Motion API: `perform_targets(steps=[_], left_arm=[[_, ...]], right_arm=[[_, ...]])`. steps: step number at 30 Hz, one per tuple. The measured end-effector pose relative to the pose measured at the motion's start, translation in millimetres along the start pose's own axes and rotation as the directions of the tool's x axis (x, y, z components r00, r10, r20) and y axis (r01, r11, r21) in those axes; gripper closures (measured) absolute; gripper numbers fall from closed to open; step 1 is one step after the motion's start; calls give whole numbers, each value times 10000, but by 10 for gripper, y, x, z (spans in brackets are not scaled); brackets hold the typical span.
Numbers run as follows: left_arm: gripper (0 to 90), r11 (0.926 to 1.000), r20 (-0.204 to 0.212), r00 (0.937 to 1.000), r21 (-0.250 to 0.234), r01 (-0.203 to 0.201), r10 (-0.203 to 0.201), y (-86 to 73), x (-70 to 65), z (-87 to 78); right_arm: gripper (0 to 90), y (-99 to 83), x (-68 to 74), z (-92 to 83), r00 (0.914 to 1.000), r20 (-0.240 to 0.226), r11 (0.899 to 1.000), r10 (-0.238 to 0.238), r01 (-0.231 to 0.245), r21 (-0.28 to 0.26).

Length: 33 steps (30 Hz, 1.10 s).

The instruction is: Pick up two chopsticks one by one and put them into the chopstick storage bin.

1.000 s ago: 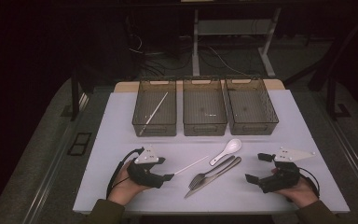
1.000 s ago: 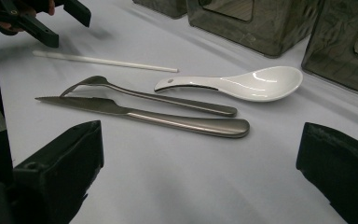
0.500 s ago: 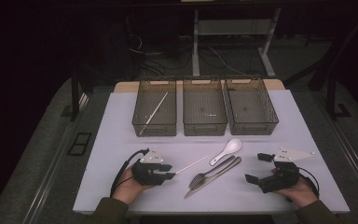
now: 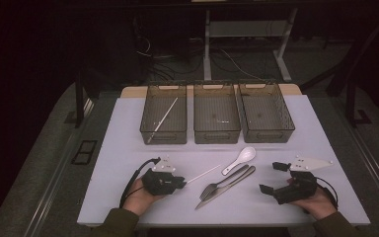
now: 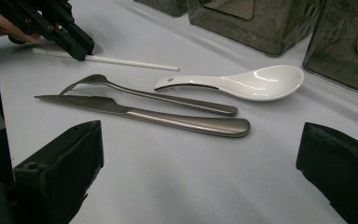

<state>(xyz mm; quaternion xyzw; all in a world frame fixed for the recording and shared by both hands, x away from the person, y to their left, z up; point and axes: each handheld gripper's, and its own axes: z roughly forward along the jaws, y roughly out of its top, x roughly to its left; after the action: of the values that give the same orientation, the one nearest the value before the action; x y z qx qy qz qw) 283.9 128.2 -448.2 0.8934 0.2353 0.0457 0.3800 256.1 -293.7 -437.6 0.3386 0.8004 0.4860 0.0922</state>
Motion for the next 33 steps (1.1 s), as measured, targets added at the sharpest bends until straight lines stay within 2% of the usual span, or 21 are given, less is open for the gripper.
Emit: perform_targets(steps=[3, 8, 11, 16, 24, 30, 33], left_arm=[[832, 9999, -219, 9997, 94, -98, 100, 9, -29, 2], [841, 9997, -367, 9993, 237, -46, 54, 33, -44, 5], [843, 9994, -419, 9990, 317, -144, 158, 42, -50, 3], [843, 9994, -399, 9992, 359, 4, 10, 44, -44, -15], [843, 9985, -471, 9980, -378, 403, -420, 57, -2, -178], [843, 9910, -439, 9963, -1146, 687, -742, 66, 17, -310], [844, 9885, -459, 9963, -1364, 660, -728, 85, 17, -355]], right_arm=[[8, 0, -1, 1, 10000, 10, 10000, 11, -11, 6], [8, 0, 5, 1, 10000, 7, 10000, -3, 3, 11], [8, 0, 7, -1, 10000, 3, 10000, -29, 29, 2], [8, 1, 7, 0, 10000, 1, 10000, -37, 37, 6], [8, 2, 7, -1, 10000, -3, 10000, -51, 51, 11], [8, 3, 10, -3, 10000, -9, 10000, -81, 81, 21], [8, 4, 10, -1, 10000, -7, 10000, -81, 81, 31]])
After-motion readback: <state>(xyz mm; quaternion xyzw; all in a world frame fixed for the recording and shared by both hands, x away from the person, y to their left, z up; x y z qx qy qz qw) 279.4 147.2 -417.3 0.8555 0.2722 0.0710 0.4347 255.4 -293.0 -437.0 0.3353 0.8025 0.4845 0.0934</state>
